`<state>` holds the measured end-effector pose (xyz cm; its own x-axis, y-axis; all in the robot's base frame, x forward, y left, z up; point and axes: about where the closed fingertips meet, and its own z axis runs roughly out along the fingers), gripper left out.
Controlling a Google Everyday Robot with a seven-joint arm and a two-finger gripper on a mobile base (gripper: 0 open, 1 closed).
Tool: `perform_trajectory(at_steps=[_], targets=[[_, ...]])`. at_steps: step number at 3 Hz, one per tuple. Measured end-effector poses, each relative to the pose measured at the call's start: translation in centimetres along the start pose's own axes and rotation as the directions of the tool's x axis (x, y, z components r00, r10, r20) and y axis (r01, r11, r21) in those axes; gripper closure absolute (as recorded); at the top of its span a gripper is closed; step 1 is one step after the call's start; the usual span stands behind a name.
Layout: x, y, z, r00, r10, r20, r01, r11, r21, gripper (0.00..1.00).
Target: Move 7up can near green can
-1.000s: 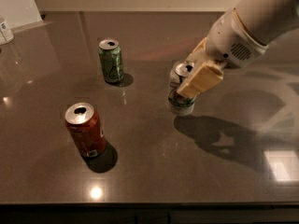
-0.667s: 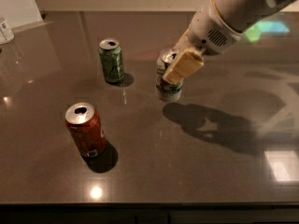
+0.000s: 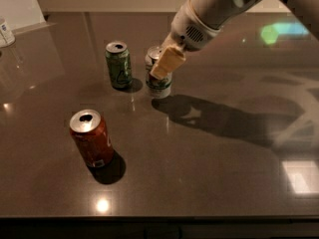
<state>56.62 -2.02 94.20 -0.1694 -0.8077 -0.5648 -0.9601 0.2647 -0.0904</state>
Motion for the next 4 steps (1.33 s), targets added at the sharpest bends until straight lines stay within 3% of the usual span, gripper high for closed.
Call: perform_trajectory(at_steps=[1,2,4], targets=[[-1.6,-1.2,1.9,1.000,-0.007,-0.004,0.007,1.0000,-0.005,1.00],[-2.6,-1.7,3.6,1.000,-0.010,-0.019,0.010,0.9999,-0.011,0.82],[-3.3,-2.0,6.2,0.999,-0.024,-0.040,0.023,0.9991,-0.037,0.35]])
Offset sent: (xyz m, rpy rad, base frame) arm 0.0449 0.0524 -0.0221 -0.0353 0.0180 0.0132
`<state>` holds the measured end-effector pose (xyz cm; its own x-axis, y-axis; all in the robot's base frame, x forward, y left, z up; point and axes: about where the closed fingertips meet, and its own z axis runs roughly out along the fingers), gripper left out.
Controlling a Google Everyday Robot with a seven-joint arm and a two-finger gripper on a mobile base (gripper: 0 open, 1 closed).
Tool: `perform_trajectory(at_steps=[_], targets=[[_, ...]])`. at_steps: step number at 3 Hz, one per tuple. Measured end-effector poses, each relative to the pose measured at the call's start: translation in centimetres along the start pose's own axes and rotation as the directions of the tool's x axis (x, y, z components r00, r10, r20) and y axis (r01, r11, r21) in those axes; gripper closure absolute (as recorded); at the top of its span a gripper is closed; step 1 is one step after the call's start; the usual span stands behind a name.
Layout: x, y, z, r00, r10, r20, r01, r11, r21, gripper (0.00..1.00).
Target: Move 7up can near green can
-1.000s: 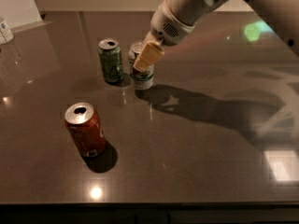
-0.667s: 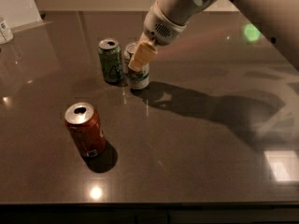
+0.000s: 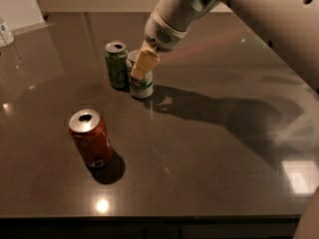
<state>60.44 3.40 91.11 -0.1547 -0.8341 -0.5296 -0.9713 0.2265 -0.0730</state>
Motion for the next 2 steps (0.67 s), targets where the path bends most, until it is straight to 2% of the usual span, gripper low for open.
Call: perform_trajectory(at_steps=[1,2], targets=[[-0.05,0.08,0.12,1.000,-0.001,-0.001,0.001,1.0000,-0.002,0.12],[-0.09,0.15,0.26,1.000,-0.002,-0.001,0.002,1.0000,-0.005,0.00]])
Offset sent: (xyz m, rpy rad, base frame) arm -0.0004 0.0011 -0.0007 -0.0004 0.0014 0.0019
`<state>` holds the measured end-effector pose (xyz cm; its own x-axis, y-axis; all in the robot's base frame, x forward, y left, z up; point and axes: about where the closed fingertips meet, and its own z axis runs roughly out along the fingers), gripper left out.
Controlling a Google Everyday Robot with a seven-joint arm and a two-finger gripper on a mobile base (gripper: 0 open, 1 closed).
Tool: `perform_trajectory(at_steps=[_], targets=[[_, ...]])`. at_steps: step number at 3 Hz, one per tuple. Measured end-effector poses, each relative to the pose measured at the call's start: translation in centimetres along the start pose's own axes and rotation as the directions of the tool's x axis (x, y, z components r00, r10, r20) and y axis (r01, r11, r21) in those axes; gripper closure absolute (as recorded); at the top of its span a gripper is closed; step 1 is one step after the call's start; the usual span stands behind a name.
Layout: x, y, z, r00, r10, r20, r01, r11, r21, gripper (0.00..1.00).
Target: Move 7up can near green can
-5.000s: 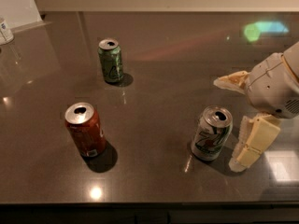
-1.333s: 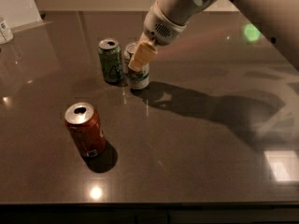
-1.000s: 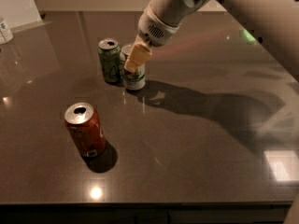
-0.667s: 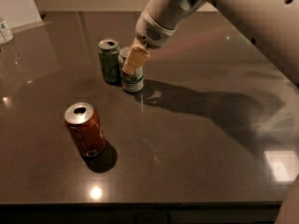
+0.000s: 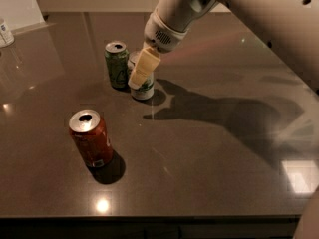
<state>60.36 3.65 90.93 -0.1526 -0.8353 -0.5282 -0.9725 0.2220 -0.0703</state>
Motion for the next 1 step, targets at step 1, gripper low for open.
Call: perform_trajectory(at_steps=[1], targets=[[0.00,0.00,0.01,1.000,0.000,0.000,0.000,1.0000,0.000,0.00]])
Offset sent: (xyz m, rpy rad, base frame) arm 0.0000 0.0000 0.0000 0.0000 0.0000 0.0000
